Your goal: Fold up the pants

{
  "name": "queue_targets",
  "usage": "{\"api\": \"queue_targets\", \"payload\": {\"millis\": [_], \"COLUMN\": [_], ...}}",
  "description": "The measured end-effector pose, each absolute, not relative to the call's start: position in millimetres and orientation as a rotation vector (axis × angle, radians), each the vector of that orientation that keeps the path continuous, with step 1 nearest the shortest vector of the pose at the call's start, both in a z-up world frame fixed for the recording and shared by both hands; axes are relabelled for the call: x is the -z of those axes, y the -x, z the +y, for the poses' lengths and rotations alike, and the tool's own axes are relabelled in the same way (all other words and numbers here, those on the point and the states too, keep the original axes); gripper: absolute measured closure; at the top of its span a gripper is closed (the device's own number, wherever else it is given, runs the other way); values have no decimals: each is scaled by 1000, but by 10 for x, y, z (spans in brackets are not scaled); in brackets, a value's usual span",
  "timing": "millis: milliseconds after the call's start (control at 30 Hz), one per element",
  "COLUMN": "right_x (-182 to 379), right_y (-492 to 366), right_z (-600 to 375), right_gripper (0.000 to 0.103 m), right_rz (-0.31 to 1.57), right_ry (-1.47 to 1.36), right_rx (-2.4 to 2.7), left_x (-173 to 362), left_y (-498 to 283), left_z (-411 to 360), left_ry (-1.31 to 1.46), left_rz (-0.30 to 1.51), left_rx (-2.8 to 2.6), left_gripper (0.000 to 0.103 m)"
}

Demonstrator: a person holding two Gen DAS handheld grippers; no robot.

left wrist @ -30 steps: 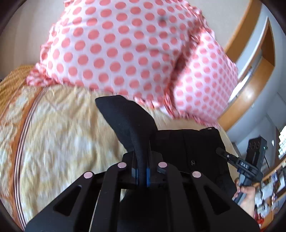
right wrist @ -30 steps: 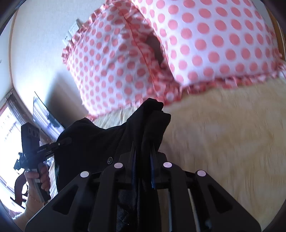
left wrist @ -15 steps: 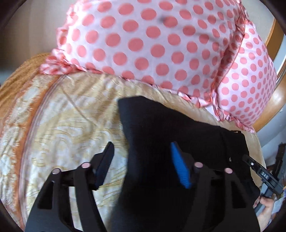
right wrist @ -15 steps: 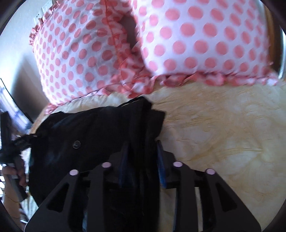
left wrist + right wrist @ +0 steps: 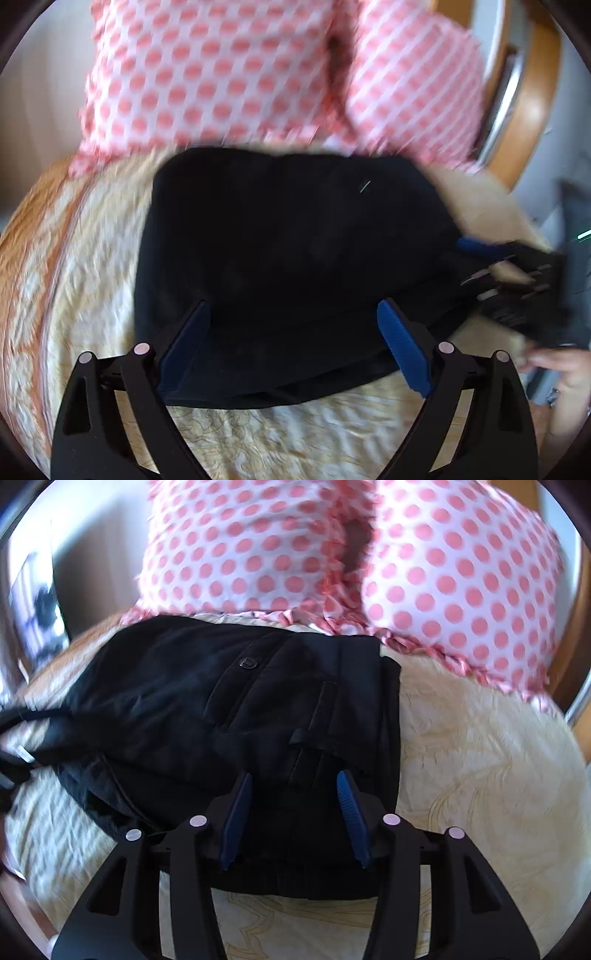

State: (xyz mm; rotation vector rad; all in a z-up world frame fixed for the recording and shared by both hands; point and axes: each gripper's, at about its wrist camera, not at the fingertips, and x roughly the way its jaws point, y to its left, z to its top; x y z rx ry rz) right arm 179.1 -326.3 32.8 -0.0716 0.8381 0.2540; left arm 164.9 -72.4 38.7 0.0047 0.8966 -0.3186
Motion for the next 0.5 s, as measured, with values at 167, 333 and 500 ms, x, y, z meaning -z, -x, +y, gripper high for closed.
{"api": "queue_targets", "payload": {"millis": [167,333,500], "right_x": [-352,-499,-415], "right_y": [-1731,-1312,-828], "right_z": [-3341,-3509,-3439], "right_gripper": [51,27,25], "right_rz": [824,721,697], "right_ry": [-6,-133,-151], "right_rx": [-243,-182,-184], "left_x": [-278,-425,-482], "left_y": [-1706,-1280,-776], "left_z": [-701,-548,-432], "left_ry": [30,21,21], "left_rz": [901,806,741], "left_rx": [294,237,188], "left_gripper": [7,2,2]}}
